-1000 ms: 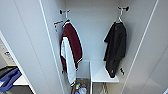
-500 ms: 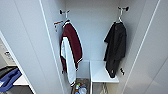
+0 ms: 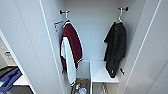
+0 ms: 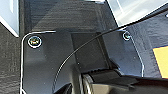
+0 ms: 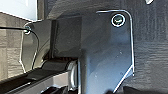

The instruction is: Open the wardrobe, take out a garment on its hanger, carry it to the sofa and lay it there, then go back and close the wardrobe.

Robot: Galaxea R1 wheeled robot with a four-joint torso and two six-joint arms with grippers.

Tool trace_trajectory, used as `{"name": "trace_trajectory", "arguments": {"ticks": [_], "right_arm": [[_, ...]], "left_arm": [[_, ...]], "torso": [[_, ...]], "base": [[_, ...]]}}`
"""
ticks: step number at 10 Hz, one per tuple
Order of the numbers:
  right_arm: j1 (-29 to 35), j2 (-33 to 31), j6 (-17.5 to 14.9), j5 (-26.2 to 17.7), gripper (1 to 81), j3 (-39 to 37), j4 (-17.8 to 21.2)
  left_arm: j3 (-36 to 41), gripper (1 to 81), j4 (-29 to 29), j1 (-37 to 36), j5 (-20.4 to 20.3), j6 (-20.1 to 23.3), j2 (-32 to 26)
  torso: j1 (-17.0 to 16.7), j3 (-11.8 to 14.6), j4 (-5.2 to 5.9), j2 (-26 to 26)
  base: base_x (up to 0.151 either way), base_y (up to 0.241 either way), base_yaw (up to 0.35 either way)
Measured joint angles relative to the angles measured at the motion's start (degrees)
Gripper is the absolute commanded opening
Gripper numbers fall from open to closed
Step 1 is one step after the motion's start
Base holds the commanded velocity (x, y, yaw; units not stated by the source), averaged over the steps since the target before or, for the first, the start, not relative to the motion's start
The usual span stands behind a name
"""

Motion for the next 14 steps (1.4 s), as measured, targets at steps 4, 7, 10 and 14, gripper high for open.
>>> {"name": "trace_trajectory", "arguments": {"ticks": [4,7,10,14], "right_arm": [[-3.2,3.5,-4.4,5.4,81.1,-9.1,4.5],[-4.1,6.2,-20.6,7.7,81.1,-10.1,19.8],[-5.5,6.2,-26.0,9.3,81.1,-9.7,29.4],[-5.5,8.2,-26.3,8.1,81.1,-9.6,29.5]], "left_arm": [[0.0,81.1,0.0,0.0,0.3,-0.1,-0.2],[0.0,81.1,0.0,0.2,1.1,-0.1,-0.5],[0.0,81.1,0.0,0.6,5.2,0.0,-0.6],[0.0,81.1,0.1,1.8,7.5,0.0,-0.5]], "torso": [[0.0,0.0,0.0,0.0],[0.0,0.0,0.0,0.0],[0.0,0.0,0.0,0.0],[0.0,0.1,0.0,0.0]], "base": [[0.0,0.0,0.0],[0.0,0.0,0.0],[0.0,0.0,0.0],[0.0,0.0,0.0]]}}
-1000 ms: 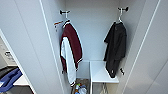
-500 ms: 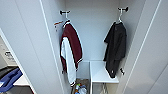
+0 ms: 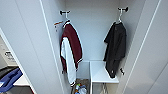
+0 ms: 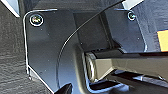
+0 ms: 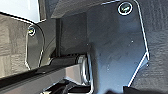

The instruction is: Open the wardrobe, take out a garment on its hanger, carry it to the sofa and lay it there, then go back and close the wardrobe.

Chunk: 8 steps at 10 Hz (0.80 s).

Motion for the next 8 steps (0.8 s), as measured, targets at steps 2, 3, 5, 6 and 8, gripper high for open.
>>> {"name": "trace_trajectory", "arguments": {"ticks": [2,3,5,6,8], "right_arm": [[0.0,2.0,-0.1,-1.5,81.1,-3.1,0.0],[-0.1,2.5,-0.1,-1.7,81.1,-3.7,0.0],[-0.5,2.7,-0.1,-1.9,81.1,-3.7,0.0],[-0.7,2.9,-0.1,-1.9,81.1,-3.7,0.0],[-0.8,3.1,-0.2,-1.9,81.1,-3.7,0.0]], "left_arm": [[0.1,81.1,0.0,1.7,0.0,0.0,0.0],[0.1,81.1,0.0,1.8,-0.1,0.0,0.0],[0.1,81.1,0.0,1.4,-0.3,0.0,0.0],[0.2,81.1,0.0,1.4,-0.3,0.0,0.0],[0.2,81.1,0.0,1.4,-0.3,0.0,0.0]], "torso": [[0.0,0.0,0.0,0.0],[0.0,0.0,0.0,0.0],[0.0,0.0,0.0,0.0],[0.0,0.0,0.0,0.0],[0.0,0.0,0.0,0.0]], "base": [[0.0,0.0,0.0],[0.0,0.0,0.0],[0.0,0.0,0.0],[0.0,0.0,0.0],[0.033,0.0,0.0]]}}
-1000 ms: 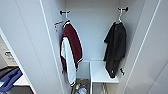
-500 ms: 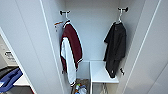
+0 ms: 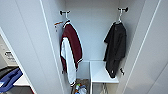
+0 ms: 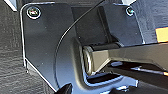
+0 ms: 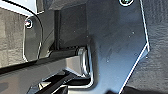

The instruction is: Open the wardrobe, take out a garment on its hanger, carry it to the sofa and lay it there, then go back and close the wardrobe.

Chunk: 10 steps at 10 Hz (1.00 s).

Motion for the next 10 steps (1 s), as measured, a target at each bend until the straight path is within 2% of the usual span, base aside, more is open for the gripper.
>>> {"name": "trace_trajectory", "arguments": {"ticks": [10], "right_arm": [[-0.1,0.0,0.0,0.0,81.1,0.0,0.0]], "left_arm": [[0.0,81.1,0.0,0.1,0.0,0.0,0.0]], "torso": [[-0.1,0.0,0.0,-0.1]], "base": [[0.095,0.0,0.0]]}}
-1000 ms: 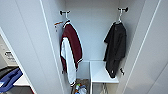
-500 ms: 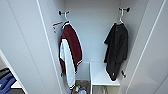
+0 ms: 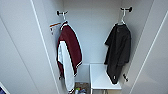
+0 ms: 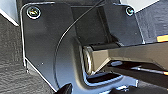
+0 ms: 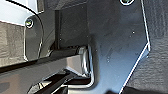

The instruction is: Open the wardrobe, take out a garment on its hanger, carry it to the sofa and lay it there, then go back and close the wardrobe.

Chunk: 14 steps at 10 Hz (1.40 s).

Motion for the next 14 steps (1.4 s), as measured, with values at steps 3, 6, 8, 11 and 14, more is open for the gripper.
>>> {"name": "trace_trajectory", "arguments": {"ticks": [3,6,8,11,14], "right_arm": [[0.0,0.0,0.0,0.0,81.1,0.0,0.0],[0.0,0.0,0.0,0.0,81.1,0.0,0.0],[0.0,0.0,0.0,0.0,81.1,0.0,0.0],[0.0,0.0,0.0,0.0,81.1,0.0,0.0],[0.2,0.0,0.0,0.0,81.1,0.0,0.0]], "left_arm": [[0.0,81.1,0.0,0.0,0.0,0.0,0.0],[0.0,81.1,0.0,0.0,0.0,0.0,0.0],[0.0,81.1,0.0,0.0,0.0,0.0,0.0],[0.0,81.1,0.0,0.0,0.0,0.0,0.0],[0.0,81.1,0.0,0.0,0.0,0.0,0.0]], "torso": [[0.0,0.0,0.0,0.0],[0.0,0.0,0.0,0.0],[0.0,0.0,0.0,0.0],[0.0,0.0,0.0,0.0],[0.0,0.0,0.0,0.0]], "base": [[0.1,0.0,0.0],[0.1,0.0,0.0],[0.1,0.0,0.0],[0.1,0.0,0.0],[0.084,0.0,0.0]]}}
